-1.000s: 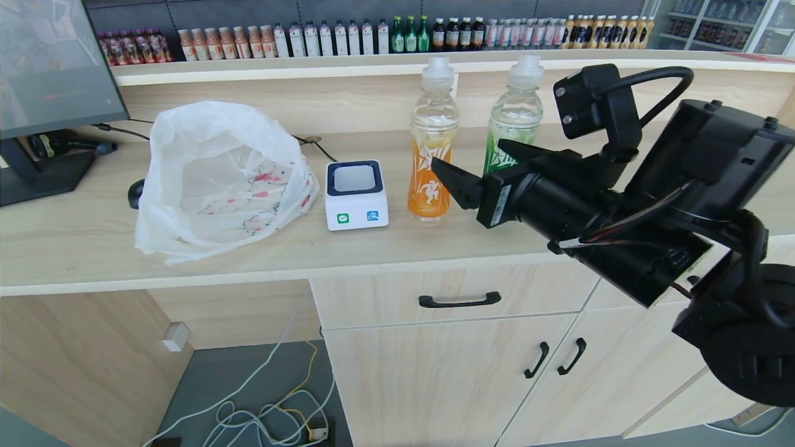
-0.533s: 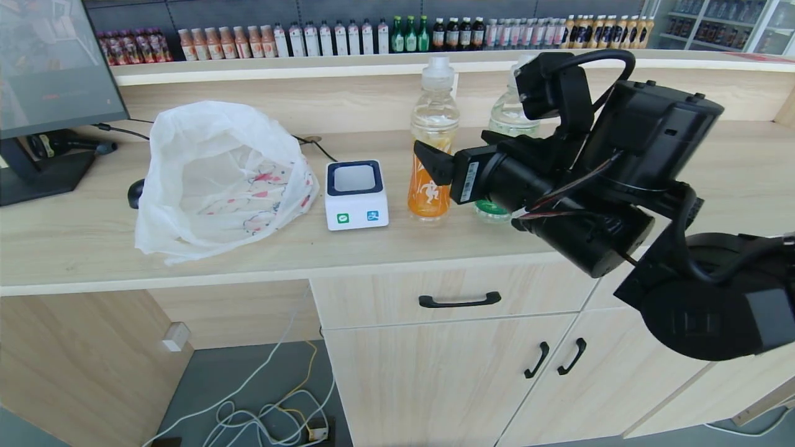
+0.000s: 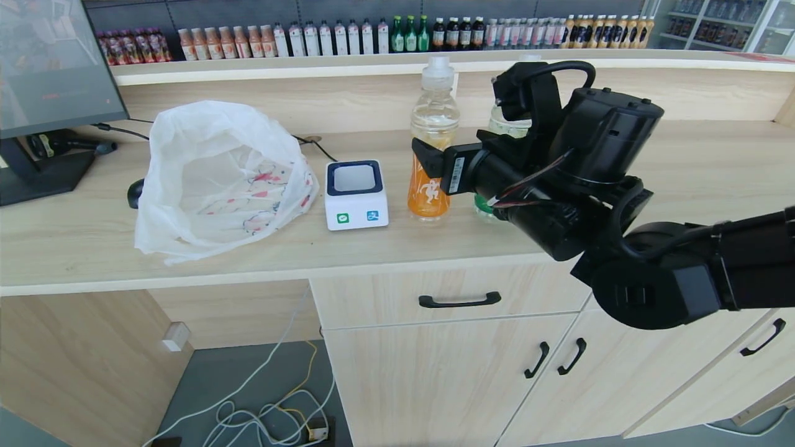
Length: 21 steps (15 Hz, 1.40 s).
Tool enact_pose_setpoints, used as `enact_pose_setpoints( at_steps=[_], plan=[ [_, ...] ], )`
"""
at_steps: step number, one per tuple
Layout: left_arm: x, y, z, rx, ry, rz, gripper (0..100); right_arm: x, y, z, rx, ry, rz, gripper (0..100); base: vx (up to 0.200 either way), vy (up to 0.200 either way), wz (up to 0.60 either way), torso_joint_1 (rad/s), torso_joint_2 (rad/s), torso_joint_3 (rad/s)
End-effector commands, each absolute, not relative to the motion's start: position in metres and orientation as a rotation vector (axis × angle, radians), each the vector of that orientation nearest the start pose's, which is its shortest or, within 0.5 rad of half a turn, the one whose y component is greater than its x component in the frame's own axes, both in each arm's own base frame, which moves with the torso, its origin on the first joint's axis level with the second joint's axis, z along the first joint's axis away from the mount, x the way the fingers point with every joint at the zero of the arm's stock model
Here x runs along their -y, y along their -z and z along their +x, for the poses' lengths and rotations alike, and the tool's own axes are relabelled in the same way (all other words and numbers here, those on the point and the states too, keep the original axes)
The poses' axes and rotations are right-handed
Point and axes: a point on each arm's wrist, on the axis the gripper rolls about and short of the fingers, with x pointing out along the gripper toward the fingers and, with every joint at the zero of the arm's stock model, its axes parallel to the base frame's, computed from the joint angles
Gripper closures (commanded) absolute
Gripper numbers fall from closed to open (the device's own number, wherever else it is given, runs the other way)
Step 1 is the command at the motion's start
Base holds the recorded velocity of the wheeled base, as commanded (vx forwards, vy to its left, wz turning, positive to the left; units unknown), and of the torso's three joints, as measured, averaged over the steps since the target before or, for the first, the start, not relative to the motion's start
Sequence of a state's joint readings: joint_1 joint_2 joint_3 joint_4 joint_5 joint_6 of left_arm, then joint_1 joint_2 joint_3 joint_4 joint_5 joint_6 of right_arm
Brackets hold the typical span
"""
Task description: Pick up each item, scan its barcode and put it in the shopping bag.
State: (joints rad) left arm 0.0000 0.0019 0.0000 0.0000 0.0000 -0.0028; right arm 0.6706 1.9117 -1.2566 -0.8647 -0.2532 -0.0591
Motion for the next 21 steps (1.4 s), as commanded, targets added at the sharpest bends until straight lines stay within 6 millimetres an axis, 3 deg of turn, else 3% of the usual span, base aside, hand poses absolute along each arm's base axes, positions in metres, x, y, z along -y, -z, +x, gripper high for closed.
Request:
enact_pose_setpoints(
  at_steps=[1, 21],
  plan=[
    [0.0, -0.076, -0.023, -0.002, 0.0, -0.003, 0, -0.235, -0.254, 0.309, 0.196, -0.405, 0.032, 0, 0.0, 0.0, 0.0, 0.0, 0.0, 0.0],
    [0.0, -0.076, -0.023, -0.002, 0.0, -0.003, 0, -0.251, -0.237, 0.341, 0.191, -0.389, 0.026, 0, 0.0, 0.0, 0.0, 0.0, 0.0, 0.0]
  ],
)
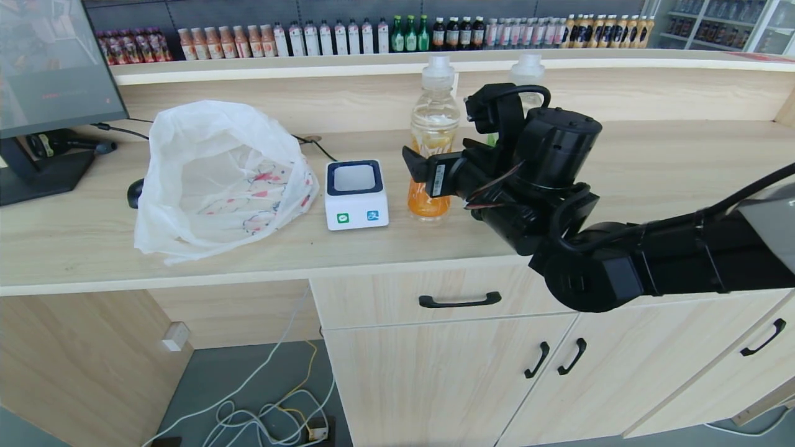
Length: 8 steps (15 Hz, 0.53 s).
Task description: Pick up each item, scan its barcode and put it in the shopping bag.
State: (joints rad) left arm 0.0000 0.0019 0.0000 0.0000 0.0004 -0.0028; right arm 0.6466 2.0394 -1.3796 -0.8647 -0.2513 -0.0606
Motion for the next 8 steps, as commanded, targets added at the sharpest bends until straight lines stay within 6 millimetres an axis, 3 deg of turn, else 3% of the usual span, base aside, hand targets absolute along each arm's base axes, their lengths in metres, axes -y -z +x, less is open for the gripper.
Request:
enact_pose_setpoints(
  at_steps=[1, 8],
  plan=[
    [0.0, -0.076, -0.023, -0.002, 0.0, -0.003, 0, -0.251, -0.236, 0.342, 0.191, -0.387, 0.026, 0, 0.0, 0.0, 0.0, 0.0, 0.0, 0.0],
    [0.0, -0.076, -0.023, -0.003, -0.002, -0.003, 0, -0.258, -0.238, 0.353, 0.214, -0.389, 0.031, 0, 0.0, 0.0, 0.0, 0.0, 0.0, 0.0]
  ],
)
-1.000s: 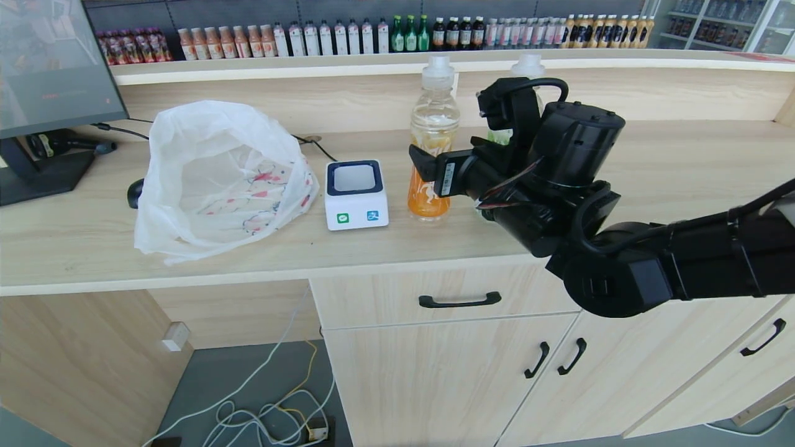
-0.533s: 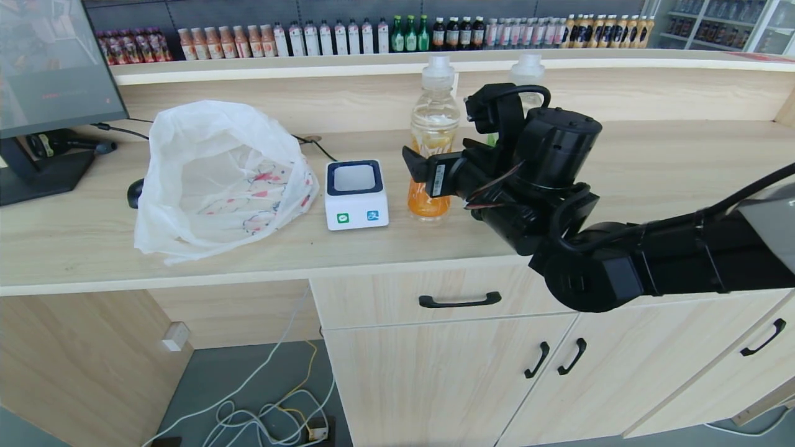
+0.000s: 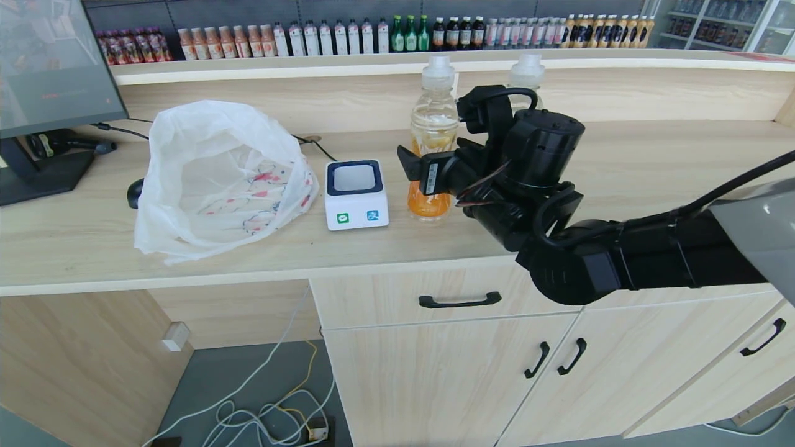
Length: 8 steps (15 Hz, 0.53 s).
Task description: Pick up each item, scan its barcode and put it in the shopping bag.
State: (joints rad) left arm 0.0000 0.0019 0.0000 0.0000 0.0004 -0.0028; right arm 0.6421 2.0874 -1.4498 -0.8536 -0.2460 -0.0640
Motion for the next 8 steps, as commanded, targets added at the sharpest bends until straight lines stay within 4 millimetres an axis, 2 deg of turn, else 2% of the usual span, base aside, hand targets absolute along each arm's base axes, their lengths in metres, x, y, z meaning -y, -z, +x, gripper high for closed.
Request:
enact_pose_setpoints(
  at_steps=[1, 8],
  plan=[
    [0.0, -0.0755, -0.0227, -0.002, 0.0, -0.003, 0, -0.2584, -0.2391, 0.3542, 0.218, -0.388, 0.031, 0, 0.0, 0.0, 0.0, 0.0, 0.0, 0.0],
    [0.0, -0.0755, -0.0227, -0.002, 0.0, -0.003, 0, -0.2607, -0.2442, 0.363, 0.212, -0.378, 0.006, 0, 0.0, 0.0, 0.0, 0.0, 0.0, 0.0]
  ],
)
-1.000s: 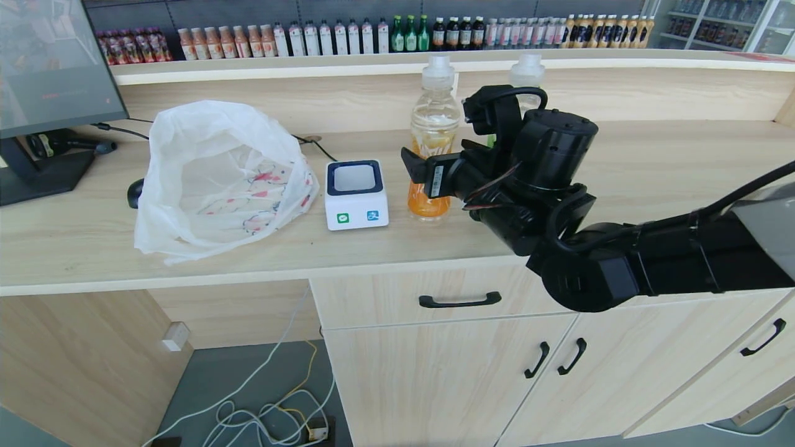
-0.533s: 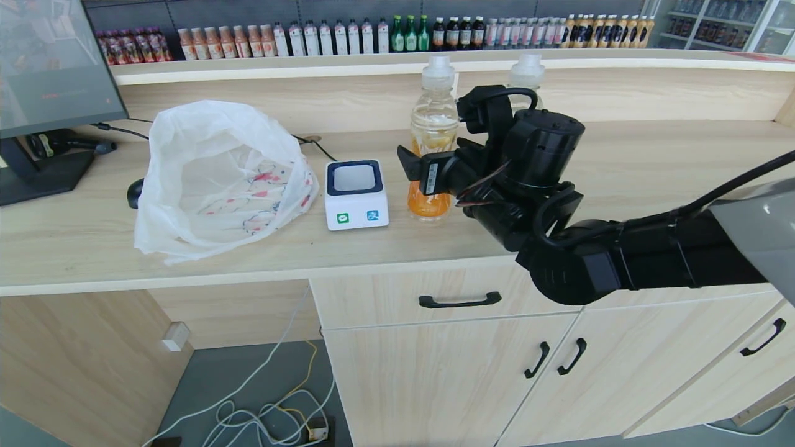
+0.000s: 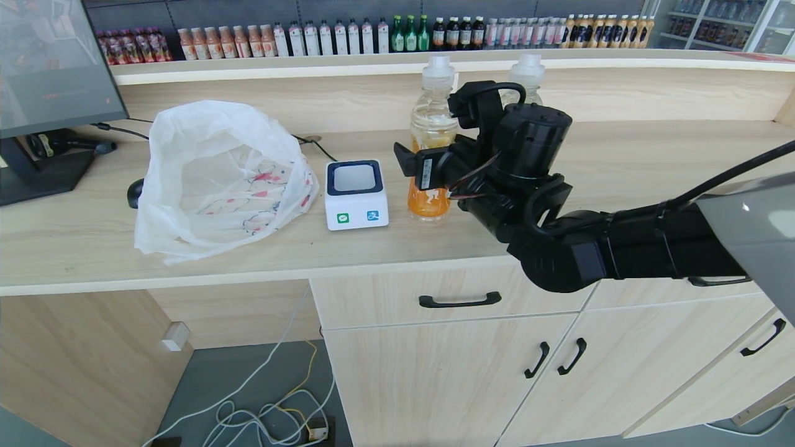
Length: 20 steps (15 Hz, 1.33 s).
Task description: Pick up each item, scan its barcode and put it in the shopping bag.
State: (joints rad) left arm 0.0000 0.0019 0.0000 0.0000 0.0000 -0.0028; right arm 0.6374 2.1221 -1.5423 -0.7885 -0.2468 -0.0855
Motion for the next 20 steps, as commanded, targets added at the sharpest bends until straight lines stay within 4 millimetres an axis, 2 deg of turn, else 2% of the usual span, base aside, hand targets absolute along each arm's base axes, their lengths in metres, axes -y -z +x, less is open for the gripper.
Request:
enact_pose_setpoints(
  at_steps=[1, 5, 20],
  plan=[
    [0.0, -0.076, -0.023, -0.002, 0.0, -0.003, 0, -0.26, -0.245, 0.366, 0.217, -0.373, 0.006, 0, 0.0, 0.0, 0.0, 0.0, 0.0, 0.0],
    [0.0, -0.076, -0.023, -0.003, -0.002, -0.003, 0, -0.261, -0.241, 0.374, 0.22, -0.363, 0.005, 0, 0.0, 0.0, 0.0, 0.0, 0.0, 0.0],
    [0.0, -0.076, -0.023, -0.002, 0.0, -0.003, 0, -0.261, -0.241, 0.38, 0.229, -0.361, 0.007, 0, 0.0, 0.0, 0.0, 0.0, 0.0, 0.0]
  ],
)
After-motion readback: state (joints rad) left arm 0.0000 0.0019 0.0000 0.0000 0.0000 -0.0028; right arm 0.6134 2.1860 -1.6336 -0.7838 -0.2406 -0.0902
